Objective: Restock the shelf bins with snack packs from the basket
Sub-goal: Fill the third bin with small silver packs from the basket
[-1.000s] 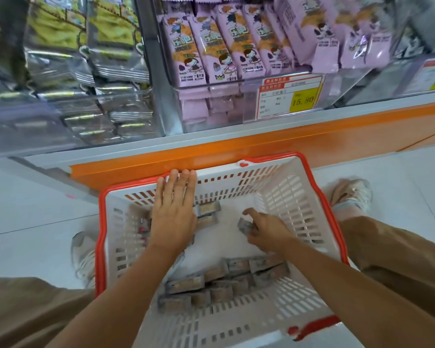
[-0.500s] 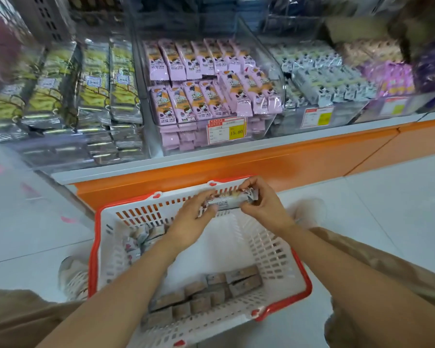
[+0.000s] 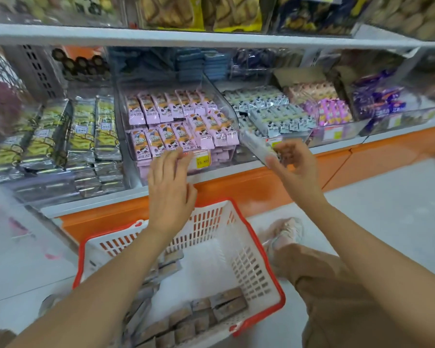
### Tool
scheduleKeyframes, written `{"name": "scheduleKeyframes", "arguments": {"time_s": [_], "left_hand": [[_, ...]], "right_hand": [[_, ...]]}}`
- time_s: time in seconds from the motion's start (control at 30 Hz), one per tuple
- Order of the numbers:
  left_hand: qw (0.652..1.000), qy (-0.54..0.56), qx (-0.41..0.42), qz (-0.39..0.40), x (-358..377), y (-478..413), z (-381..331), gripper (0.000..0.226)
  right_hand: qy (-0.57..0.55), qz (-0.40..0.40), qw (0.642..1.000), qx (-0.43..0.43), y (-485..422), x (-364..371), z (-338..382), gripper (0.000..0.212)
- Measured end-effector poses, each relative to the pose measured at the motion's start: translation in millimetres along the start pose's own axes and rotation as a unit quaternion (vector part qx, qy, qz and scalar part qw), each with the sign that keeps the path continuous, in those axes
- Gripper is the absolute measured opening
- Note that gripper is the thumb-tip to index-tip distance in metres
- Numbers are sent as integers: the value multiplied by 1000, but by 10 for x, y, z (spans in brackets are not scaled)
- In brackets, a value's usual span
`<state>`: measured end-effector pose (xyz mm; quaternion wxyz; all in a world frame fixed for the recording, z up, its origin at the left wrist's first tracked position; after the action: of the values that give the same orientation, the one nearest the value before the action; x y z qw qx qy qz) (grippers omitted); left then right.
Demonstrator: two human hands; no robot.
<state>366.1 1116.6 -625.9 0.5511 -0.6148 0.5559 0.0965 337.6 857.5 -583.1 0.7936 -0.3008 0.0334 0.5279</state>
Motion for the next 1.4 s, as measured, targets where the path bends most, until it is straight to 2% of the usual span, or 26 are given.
{"name": "scheduleKeyframes", "arguments": {"time_s": [0.07, 0.17, 0.3, 0.47, 0.63, 0.73, 0.8, 0.93, 1.07, 1.23, 1.4], "left_hand": [[996, -78, -8, 46, 110, -37, 86, 73], [987, -134, -10, 87, 231, -20, 168, 88], [984, -160, 7, 79, 251, -31, 179, 93], [986, -152, 32, 65, 253, -35, 164, 94], [990, -124, 51, 38, 201, 57, 183, 83], [990, -121, 64, 40, 241, 316, 264, 72], [989, -115, 72, 57, 306, 509, 348, 72], [972, -146, 50, 176, 623, 888, 719, 80], [952, -186, -5, 243, 851, 1131, 1090, 90], [940, -211, -35, 267, 1086, 1312, 1398, 103], [943, -212, -32, 254, 1278, 1453, 1540, 92]], "right_hand": [[37, -42, 998, 2, -232, -99, -24, 20], [110, -60, 992, 4, -550, -28, -163, 19], [220, -41, 975, -10, -858, 258, -281, 19], [276, -44, 960, -12, -1047, 431, -392, 22], [259, -51, 964, -27, -957, 430, -325, 29], [200, -54, 974, -94, -594, 483, -108, 21], [152, -13, 981, -120, -253, 658, -37, 14], [158, 165, 969, -95, 455, 1358, -424, 14], [164, 359, 918, -24, 1215, 1957, -1064, 20], [258, 554, 790, 52, 2089, 2327, -1899, 34], [331, 654, 673, 97, 2680, 2391, -2465, 42]]}}
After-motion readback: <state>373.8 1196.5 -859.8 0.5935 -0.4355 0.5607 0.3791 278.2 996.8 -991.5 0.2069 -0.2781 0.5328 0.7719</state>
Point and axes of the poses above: each hand's wrist, its own y-axis away from the middle knuckle, its own x-axis out of the palm, z = x × y, the point moved 9 cm from there along -y, towards the middle knuckle, and after that the axes turned 2 degrees about y, right-handed, at the moved point
